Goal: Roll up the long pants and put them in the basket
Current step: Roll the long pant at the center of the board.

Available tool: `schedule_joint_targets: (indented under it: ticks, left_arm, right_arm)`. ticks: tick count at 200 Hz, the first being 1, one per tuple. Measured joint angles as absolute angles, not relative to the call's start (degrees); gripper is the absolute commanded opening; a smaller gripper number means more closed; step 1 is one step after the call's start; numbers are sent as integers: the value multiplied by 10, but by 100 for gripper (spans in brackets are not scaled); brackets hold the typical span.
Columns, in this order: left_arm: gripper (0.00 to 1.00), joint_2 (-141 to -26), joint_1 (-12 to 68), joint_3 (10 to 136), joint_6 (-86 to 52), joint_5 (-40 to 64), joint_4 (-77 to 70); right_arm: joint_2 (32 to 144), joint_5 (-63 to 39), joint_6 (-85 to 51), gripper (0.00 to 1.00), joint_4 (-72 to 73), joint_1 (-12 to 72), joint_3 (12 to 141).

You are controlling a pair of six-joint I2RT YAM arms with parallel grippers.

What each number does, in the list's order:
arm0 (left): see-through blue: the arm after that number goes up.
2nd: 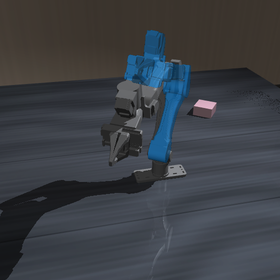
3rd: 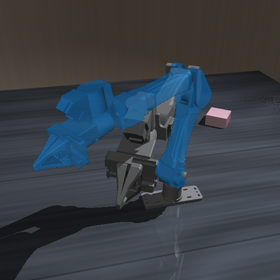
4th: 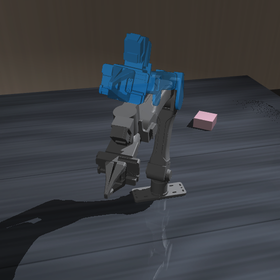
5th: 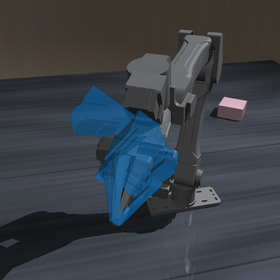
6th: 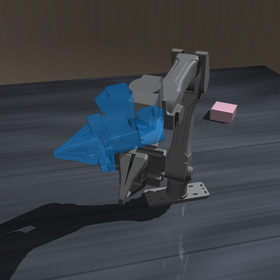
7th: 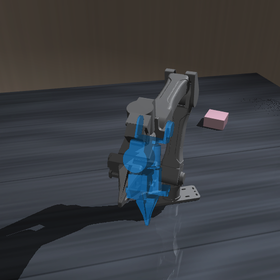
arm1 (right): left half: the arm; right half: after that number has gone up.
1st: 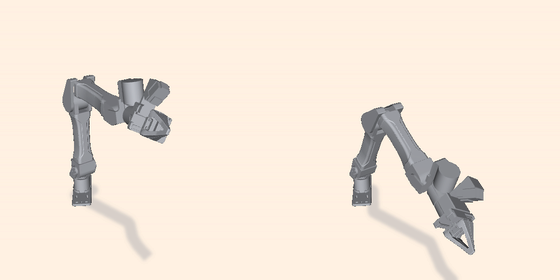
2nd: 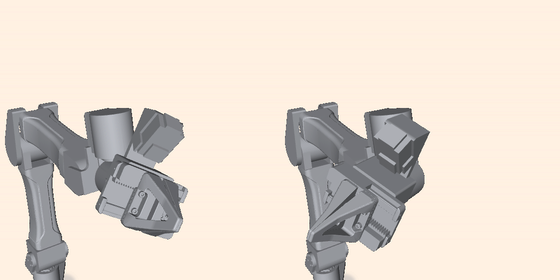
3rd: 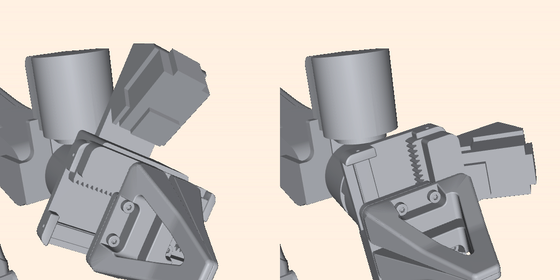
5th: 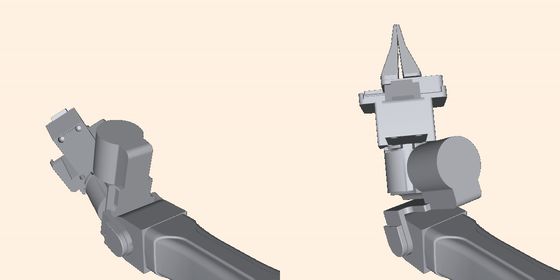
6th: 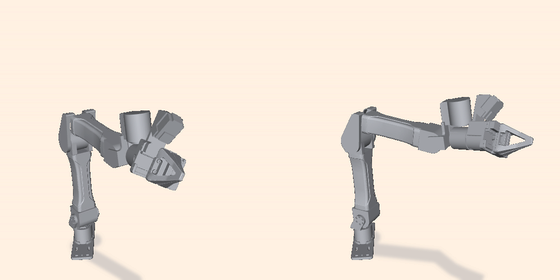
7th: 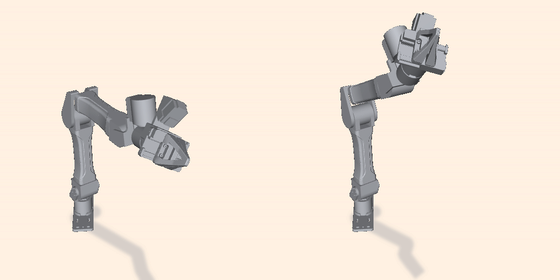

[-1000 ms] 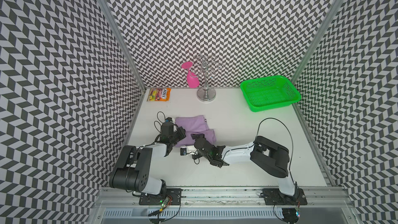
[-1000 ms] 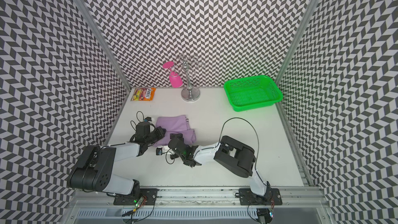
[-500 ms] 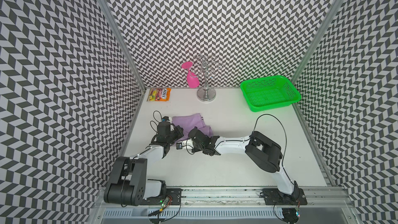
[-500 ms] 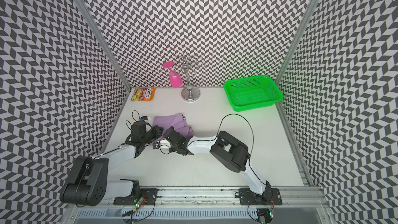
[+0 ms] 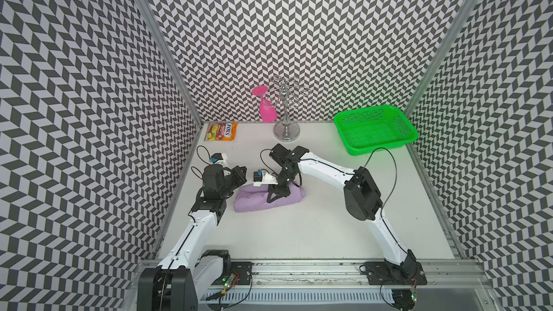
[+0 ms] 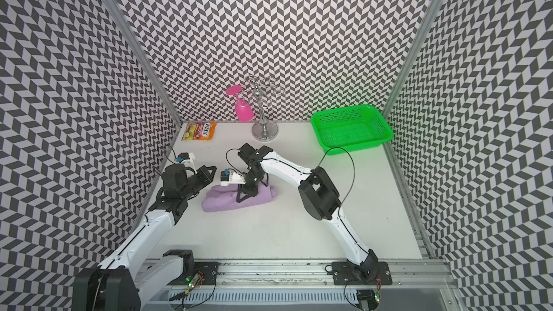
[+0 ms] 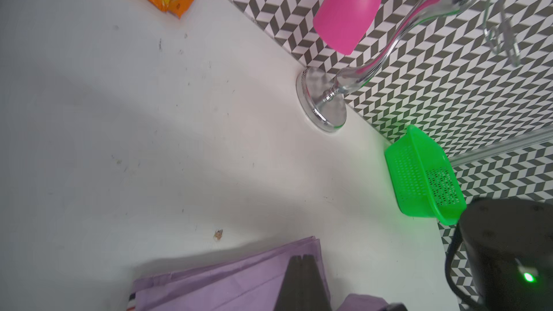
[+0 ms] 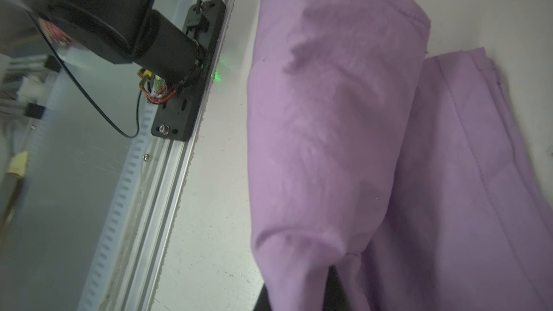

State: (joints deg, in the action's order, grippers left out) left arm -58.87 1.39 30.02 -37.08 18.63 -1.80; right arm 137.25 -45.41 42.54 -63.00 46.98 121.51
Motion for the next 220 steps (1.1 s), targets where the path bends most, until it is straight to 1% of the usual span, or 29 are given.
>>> schedule_joint_targets:
  ticks: [23,37,52,68,91,119,138,158,190,220]
  left_arm:
    - [0,-605,14,300,-363,201,-14]
    - [0,-611,14,300,-357,209,-13]
    - [0,-611,15,300,-353,217,-13]
    - [0,-610,18,300,-346,223,-13]
    - [0,-611,23,301,-340,230,-13]
    - [0,-610,23,308,-339,233,-11]
    - [0,-599,28,311,-340,232,-15]
    - [0,-599,50,313,-341,228,-25]
    - [0,-651,128,312,-347,199,-68]
    - [0,-715,142,289,-360,156,-105]
  right_arm:
    - [1411,-520,411,0,-682,445,1254]
    - [1452,-557,383,0,-715,429,1318]
    - [1491,-589,352,0,-719,414,1370]
    - [1512,-628,329,0,-724,398,1388]
    - [1517,-656,291,0,-716,387,1381]
    - [1512,-673,220,0,-658,382,1337]
    - [1515,-678,182,0,-638,382,1333]
    - [1517,-680,154,0,-613,382,1334]
    - [1517,-695,114,0,-558,381,1305]
    - [1519,-709,94,0,-533,381,1297]
